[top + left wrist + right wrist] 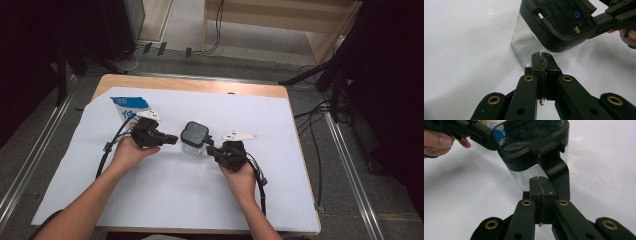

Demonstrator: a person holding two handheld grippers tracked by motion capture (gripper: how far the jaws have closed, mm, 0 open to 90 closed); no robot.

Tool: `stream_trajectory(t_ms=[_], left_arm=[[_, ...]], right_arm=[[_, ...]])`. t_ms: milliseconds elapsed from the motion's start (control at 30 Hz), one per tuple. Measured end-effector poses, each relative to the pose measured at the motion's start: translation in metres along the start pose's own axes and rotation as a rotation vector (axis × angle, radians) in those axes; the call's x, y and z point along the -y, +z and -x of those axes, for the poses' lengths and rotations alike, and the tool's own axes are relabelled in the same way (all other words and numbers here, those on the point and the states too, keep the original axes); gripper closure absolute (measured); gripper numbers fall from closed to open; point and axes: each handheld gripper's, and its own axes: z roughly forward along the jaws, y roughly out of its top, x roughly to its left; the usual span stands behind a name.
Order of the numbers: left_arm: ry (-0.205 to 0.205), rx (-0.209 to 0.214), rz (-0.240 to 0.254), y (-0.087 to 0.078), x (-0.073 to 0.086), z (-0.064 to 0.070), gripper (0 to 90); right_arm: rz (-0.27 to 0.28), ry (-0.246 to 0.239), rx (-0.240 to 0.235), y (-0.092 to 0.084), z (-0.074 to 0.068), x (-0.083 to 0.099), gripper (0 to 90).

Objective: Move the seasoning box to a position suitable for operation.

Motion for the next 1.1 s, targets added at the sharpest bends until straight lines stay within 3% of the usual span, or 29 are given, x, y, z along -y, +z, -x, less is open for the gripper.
stream_trajectory(t_ms=[433, 1100], left_arm=[[-0.008, 0.012, 0.010, 0.010, -0.003, 0.003, 90.0], [0.032, 0.043, 0.000, 0.016, -0.004, 0.017, 90.0]], right_arm=[[0.003, 0.021, 0.018, 0.000, 0.012, -0.001, 90.0], [0.021, 0.041, 0.044, 0.001, 0.025, -0.004, 90.0]])
